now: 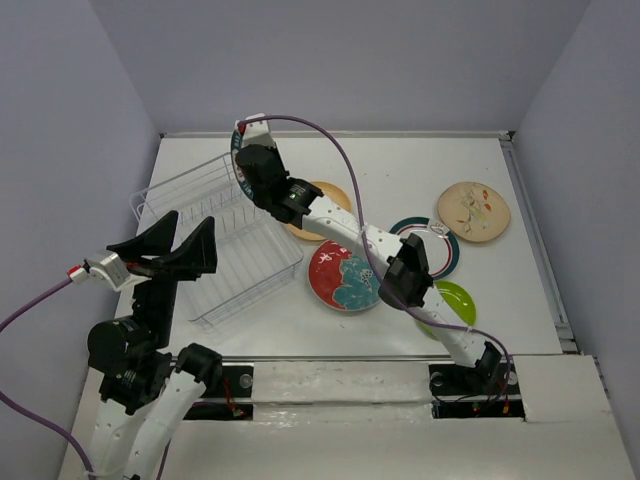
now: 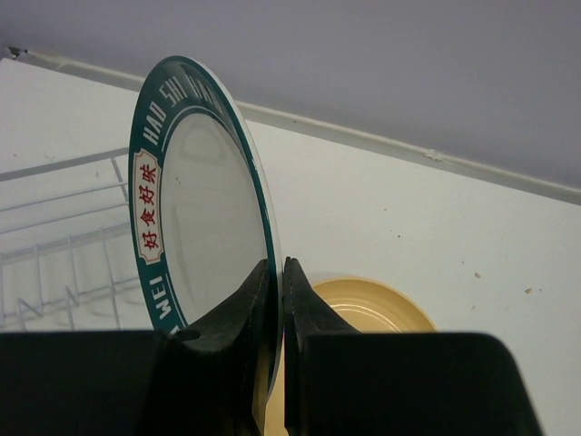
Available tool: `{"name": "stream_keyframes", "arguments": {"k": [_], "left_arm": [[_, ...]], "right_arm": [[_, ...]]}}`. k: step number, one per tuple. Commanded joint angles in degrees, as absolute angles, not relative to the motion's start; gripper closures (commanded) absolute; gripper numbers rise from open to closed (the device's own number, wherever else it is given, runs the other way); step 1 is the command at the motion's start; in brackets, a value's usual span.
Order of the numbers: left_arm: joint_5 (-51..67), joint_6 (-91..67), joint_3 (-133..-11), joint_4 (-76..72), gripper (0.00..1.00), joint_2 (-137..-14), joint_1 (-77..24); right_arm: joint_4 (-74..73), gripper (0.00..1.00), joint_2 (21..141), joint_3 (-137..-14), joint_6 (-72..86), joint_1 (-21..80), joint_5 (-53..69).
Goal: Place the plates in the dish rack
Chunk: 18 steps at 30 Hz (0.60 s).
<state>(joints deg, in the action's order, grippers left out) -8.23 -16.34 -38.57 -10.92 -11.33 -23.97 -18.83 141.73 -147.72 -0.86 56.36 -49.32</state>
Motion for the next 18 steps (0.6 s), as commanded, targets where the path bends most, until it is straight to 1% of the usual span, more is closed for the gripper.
{"name": "stream_keyframes", "arguments": {"k": [1, 8, 15, 16, 17, 18], "left_arm": [[-9.0, -15.5, -38.4, -13.5, 0.01, -10.7, -24.1], [-8.8, -15.6, -38.3, -13.5, 0.01, -11.2, -24.0], [-8.5, -15.7, -38.2, -13.6, 0.01, -11.4, -23.9], [-8.4, -15.7, -38.1, -13.6, 0.01, -11.4, -23.8], [-8.5, -15.7, -38.1, -13.6, 0.01, -11.4, -23.8], [-8.4, -15.7, -38.1, -13.6, 0.01, -11.4, -23.8]], "right_arm": [[-14.1, 0.93, 143.3, -148.8, -1.7, 57.7, -51.9], [-14.1, 0.93, 143.8, -149.6, -1.6, 58.2, -50.7], [-14.0, 0.93, 145.7, -147.0, -1.6, 59.9, -50.9], [-13.8, 0.9, 146.1, -147.2, -1.8, 59.9, -50.9], [-12.9, 0.84, 146.4, -147.2, -2.6, 59.9, -51.0], [-12.3, 0.72, 146.6, -147.2, -3.2, 60.5, -51.1]]}}
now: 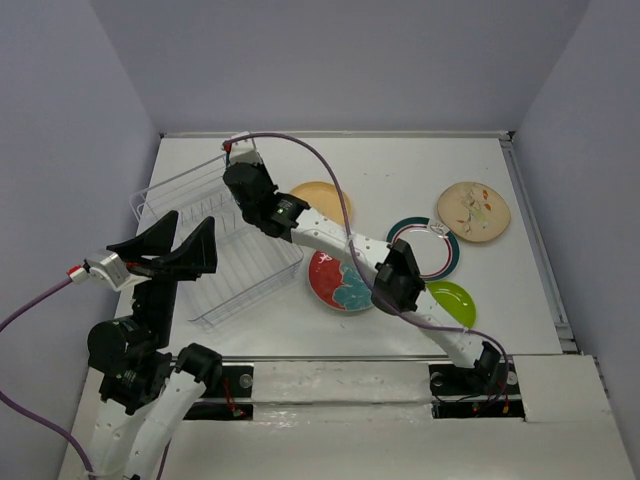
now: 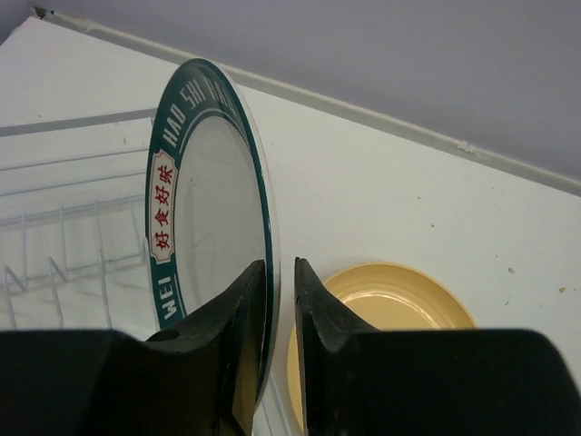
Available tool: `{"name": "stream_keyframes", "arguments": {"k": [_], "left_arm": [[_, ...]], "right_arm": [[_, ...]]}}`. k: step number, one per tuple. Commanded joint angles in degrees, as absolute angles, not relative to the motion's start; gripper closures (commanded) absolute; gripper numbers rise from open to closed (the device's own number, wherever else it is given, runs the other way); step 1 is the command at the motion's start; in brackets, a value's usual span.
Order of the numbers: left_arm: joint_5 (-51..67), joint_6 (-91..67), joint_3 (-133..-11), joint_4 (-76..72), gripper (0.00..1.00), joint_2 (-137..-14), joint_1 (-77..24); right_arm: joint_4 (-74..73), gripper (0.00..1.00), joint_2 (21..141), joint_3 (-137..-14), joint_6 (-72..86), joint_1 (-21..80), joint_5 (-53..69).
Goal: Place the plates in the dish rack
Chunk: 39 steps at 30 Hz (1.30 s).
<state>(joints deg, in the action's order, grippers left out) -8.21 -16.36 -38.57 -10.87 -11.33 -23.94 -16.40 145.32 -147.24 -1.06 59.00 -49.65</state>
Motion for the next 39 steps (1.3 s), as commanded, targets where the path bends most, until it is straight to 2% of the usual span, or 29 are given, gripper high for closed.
{"name": "stream_keyframes", "arguments": {"k": [1, 2, 6, 8, 18, 20, 21, 25, 33, 36, 39], "left_arm": [[-8.5, -15.7, -38.1, -13.6, 0.01, -11.4, -23.8], [-8.4, -15.7, -38.1, -13.5, 0.01, -11.6, -23.8], [-7.6, -16.0, -38.0, -13.8, 0.01, -12.2, -23.8], [-7.6, -16.0, -38.0, -13.8, 0.01, -12.5, -23.7], [-7.3, -16.3, -37.9, -14.1, 0.01, -13.9, -23.0], [-7.1, -16.3, -37.9, -14.1, 0.01, -14.2, -22.9], [-7.0, -16.3, -37.9, -14.1, 0.01, -14.2, -22.8], [-7.0, -16.3, -37.8, -14.1, 0.01, -14.0, -22.4], [-6.8, -16.3, -37.7, -13.8, 0.01, -13.1, -22.4], [-6.6, -16.3, -37.5, -13.6, 0.01, -13.0, -22.4], [-6.5, -16.1, -37.7, -13.5, 0.01, -13.2, -22.5]], "right_arm": [[-11.8, 0.67, 146.6, -147.1, -3.6, 60.5, -51.1], [-10.9, 0.58, 146.3, -147.1, -4.2, 60.5, -51.0], [-6.1, 0.45, 143.9, -144.7, -8.2, 60.5, -51.4], [-4.8, 0.43, 142.3, -144.0, -10.3, 60.5, -50.5], [-4.7, 0.45, 132.0, -133.2, -5.1, 59.9, -42.6], [-5.1, 0.52, 131.7, -131.7, -4.0, 59.3, -41.1], [-5.6, 0.6, 131.7, -131.5, -3.2, 59.3, -40.5], [-5.6, 0.63, 132.4, -130.3, -2.4, 58.8, -37.5], [-7.2, 0.55, 129.0, -126.8, -0.2, 58.2, -35.7], [-7.4, 0.54, 122.3, -120.9, 6.8, 55.2, -27.2], [-7.1, 0.52, 115.3, -107.7, 13.9, 48.8, -15.7]]}}
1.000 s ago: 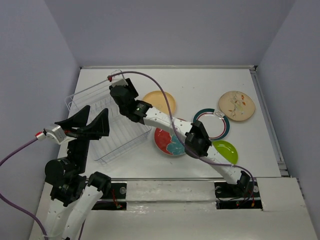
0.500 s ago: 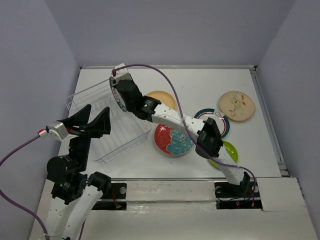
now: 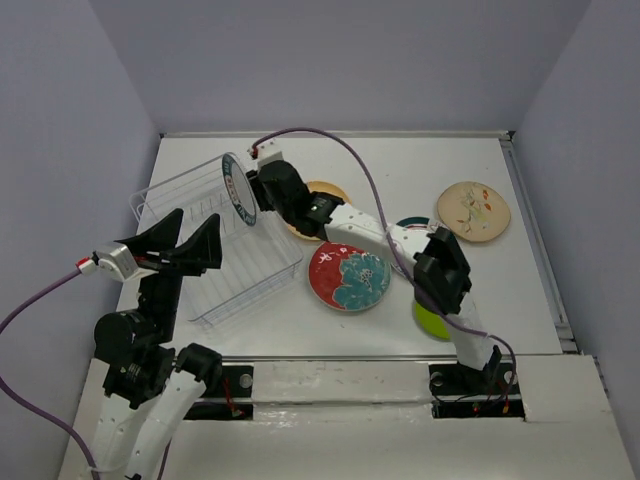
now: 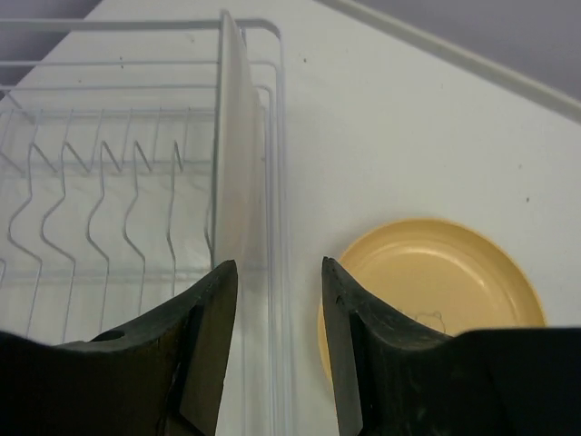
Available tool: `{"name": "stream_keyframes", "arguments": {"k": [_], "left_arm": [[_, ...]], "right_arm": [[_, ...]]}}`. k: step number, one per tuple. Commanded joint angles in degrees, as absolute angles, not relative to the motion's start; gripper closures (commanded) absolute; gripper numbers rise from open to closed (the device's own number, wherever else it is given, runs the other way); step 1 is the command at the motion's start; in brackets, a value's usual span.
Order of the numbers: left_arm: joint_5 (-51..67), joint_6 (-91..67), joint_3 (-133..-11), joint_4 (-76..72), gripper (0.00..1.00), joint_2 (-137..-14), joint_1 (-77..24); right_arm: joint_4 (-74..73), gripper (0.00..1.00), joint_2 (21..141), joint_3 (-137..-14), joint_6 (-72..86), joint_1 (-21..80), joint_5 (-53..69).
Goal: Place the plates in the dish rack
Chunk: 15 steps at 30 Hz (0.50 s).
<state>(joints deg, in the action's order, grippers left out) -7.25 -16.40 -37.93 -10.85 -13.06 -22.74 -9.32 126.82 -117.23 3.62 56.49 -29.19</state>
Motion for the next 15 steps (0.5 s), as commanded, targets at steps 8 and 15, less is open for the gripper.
{"name": "stream_keyframes", "arguments": {"k": [8, 15], "left_arm": [[-6.8, -16.0, -37.8, -13.4, 0.01, -13.9, -22.5], [-6.2, -16.3, -37.5, -13.5, 0.01, -15.5, -22.5]], "right_arm": [[-3.7, 0.34, 105.9, -86.2, 22.1, 30.9, 7.2], [-4.4, 0.28, 104.2, -77.9, 20.8, 23.6, 17.9]]}}
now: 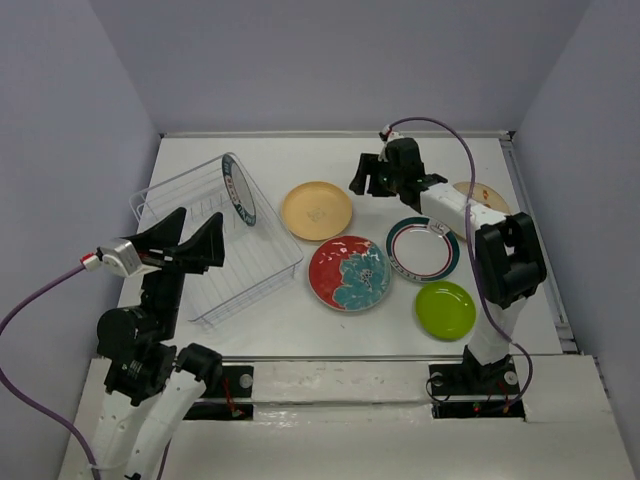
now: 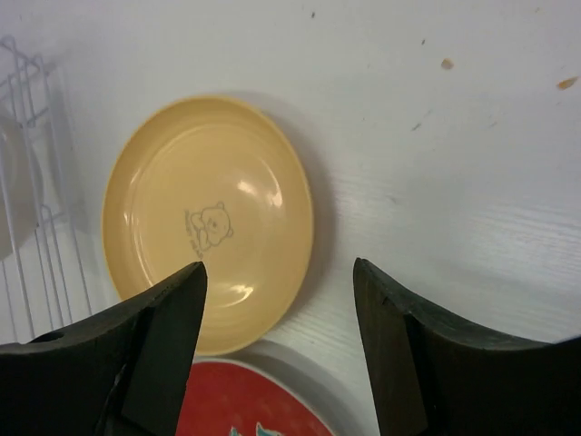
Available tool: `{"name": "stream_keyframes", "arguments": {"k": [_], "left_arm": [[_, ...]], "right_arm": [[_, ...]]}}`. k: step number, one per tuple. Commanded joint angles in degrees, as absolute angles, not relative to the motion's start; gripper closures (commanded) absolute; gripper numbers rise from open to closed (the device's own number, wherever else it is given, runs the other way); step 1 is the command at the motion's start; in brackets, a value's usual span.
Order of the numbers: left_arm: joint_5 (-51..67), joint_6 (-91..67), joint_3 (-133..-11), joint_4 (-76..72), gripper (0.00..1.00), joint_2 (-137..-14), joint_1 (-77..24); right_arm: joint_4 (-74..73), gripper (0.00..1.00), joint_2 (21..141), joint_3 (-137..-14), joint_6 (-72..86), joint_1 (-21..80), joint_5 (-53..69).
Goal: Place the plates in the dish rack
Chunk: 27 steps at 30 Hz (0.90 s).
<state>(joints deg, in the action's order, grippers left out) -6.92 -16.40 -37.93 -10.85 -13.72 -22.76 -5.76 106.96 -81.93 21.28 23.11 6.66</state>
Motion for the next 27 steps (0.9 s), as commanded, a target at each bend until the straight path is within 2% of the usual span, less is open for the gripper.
{"name": "stream_keyframes", "arguments": {"k": [1, 9, 11, 14, 20, 22, 27], "left_arm": [[-6.0, -16.3, -37.5, -13.6, 0.01, -15.6, -22.5], [-4.9, -17.0, -37.5, -14.1, 0.01, -17.4, -22.4], [-4.7, -17.1, -37.5, -14.1, 0.01, -17.6, -22.5], [-4.4, -17.3, -37.5, -14.4, 0.01, -18.5, -22.5], [-4.5, -17.1, -37.5, -14.5, 0.01, -18.7, -22.5], [-4.5, -17.1, -37.6, -14.6, 0.01, -18.6, -22.5], [-4.9, -17.0, -37.6, -14.5, 0.01, -18.2, -22.5]], "right_arm": [[-5.0, 0.28, 104.0, -77.3, 20.0, 23.0, 19.5], [-9.1, 0.27, 102.8, -69.4, 3.3, 17.0, 41.2], [-9.6, 0.27, 104.5, -70.6, 1.5, 15.1, 42.2], [-10.2, 0.26, 108.4, -74.0, 0.6, 10.5, 51.9], [-18.9, 0.24, 116.5, -80.3, -3.8, 9.9, 58.1], [-19.2, 0.2, 118.0, -80.2, -3.7, 11.0, 58.0], [-23.4, 0.19, 122.5, -83.8, -5.1, 13.5, 57.4]]}}
